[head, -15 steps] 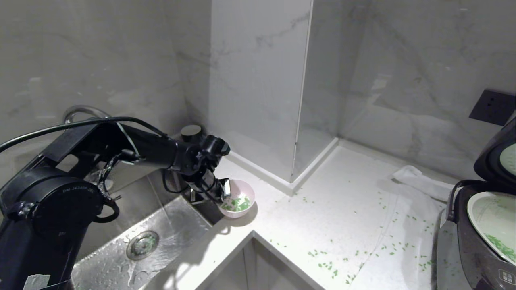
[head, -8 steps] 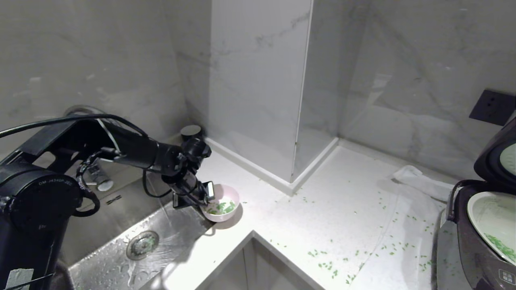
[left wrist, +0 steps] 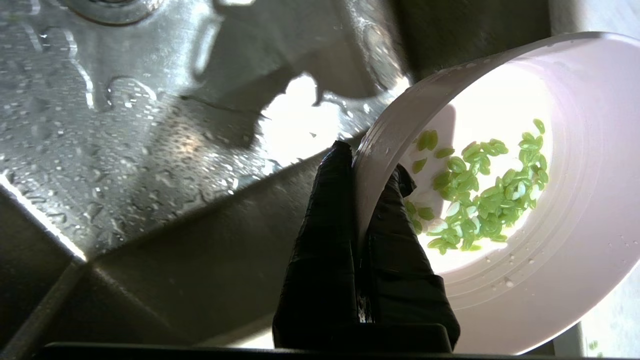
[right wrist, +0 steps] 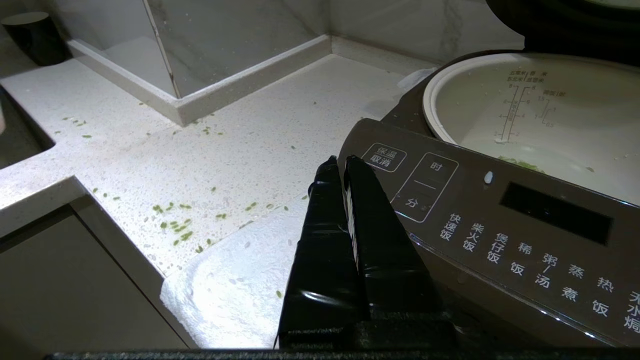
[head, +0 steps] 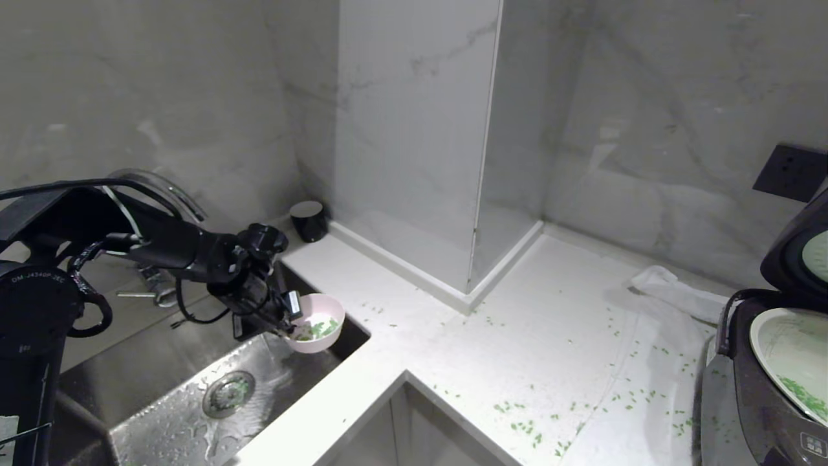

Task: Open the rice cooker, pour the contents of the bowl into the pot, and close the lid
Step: Fill a bowl with water from the tap

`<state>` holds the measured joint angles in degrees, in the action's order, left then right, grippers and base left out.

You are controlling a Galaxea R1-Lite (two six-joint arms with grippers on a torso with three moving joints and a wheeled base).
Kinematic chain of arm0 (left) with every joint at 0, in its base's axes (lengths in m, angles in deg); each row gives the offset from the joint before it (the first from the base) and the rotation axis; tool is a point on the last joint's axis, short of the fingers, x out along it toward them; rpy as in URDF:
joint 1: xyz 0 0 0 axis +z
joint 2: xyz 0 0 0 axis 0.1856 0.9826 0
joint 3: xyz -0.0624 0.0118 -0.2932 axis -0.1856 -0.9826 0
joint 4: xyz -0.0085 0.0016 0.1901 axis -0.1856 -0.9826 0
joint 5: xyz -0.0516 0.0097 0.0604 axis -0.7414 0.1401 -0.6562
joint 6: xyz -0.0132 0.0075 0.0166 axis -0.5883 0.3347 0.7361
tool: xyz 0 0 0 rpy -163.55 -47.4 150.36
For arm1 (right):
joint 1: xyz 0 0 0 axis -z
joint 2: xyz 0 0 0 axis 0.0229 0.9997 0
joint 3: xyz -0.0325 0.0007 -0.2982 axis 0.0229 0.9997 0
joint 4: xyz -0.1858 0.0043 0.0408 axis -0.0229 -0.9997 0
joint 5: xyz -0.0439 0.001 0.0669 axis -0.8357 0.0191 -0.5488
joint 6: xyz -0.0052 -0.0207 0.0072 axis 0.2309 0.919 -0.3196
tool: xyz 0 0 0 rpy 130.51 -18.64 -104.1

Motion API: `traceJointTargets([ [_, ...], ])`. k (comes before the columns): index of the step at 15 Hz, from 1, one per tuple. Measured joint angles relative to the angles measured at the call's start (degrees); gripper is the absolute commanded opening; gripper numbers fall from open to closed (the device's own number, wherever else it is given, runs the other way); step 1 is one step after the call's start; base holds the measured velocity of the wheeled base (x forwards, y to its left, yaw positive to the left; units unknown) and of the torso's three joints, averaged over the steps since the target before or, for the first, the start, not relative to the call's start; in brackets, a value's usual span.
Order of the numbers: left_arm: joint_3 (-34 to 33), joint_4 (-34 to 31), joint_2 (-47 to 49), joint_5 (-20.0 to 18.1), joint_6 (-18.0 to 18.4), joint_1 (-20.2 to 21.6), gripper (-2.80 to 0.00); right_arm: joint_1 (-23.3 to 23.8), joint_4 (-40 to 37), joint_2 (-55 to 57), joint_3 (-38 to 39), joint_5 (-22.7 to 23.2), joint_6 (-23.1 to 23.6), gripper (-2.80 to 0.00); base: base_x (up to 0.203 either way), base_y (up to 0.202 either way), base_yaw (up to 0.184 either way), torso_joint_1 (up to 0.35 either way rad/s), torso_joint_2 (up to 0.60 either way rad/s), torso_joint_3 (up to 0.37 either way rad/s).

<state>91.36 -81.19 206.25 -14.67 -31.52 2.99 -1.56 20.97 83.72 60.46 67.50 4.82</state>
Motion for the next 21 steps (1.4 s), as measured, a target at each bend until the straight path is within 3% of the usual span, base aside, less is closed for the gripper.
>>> traceJointTargets([
  [5, -0.2, 1.1, 0.4, -0.1, 1.6, 9.3, -2.8, 0.0, 0.0, 0.0, 0.0, 0.0, 0.0, -2.8, 0.0, 0.0, 0.0, 0.0, 0.0, 0.0],
  [10, 0.7, 3.9, 1.7, -0.1, 3.4, 16.0, -2.8, 0.0, 0.0, 0.0, 0.0, 0.0, 0.0, -2.8, 0.0, 0.0, 0.0, 0.0, 0.0, 0.0],
  [16, 5.1, 5.2, 5.0, 0.4, 2.5, 18.4, -2.8, 0.0, 0.0, 0.0, 0.0, 0.0, 0.0, -2.8, 0.0, 0.0, 0.0, 0.0, 0.0, 0.0],
  [21, 9.5, 5.2, 8.1, 0.6, -0.6, 19.0, -2.8, 0.0, 0.0, 0.0, 0.0, 0.0, 0.0, -2.8, 0.0, 0.0, 0.0, 0.0, 0.0, 0.0],
])
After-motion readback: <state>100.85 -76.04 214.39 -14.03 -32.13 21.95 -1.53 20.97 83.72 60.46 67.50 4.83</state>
